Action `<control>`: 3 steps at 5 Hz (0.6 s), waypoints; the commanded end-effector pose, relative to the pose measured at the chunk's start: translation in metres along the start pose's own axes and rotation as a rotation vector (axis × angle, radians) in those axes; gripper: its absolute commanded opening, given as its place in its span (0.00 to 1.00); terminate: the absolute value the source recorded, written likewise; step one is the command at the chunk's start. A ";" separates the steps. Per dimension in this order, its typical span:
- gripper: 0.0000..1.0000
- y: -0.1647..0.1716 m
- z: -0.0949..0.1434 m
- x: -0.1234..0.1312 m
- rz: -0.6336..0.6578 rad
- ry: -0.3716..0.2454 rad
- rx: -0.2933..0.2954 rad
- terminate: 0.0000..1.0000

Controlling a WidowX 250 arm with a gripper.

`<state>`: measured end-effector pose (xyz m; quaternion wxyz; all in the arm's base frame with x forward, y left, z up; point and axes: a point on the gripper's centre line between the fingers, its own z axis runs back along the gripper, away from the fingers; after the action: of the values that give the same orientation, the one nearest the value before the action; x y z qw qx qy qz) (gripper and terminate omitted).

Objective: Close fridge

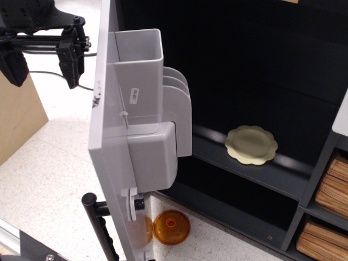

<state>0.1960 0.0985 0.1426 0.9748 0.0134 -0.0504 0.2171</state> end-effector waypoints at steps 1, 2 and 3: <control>1.00 0.000 0.000 0.000 0.000 0.000 0.000 0.00; 1.00 -0.001 0.000 0.013 -0.235 0.014 0.007 0.00; 1.00 -0.004 -0.002 0.019 -0.427 0.006 -0.004 0.00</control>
<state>0.2088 0.0991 0.1334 0.9996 0.0117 -0.0242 -0.0077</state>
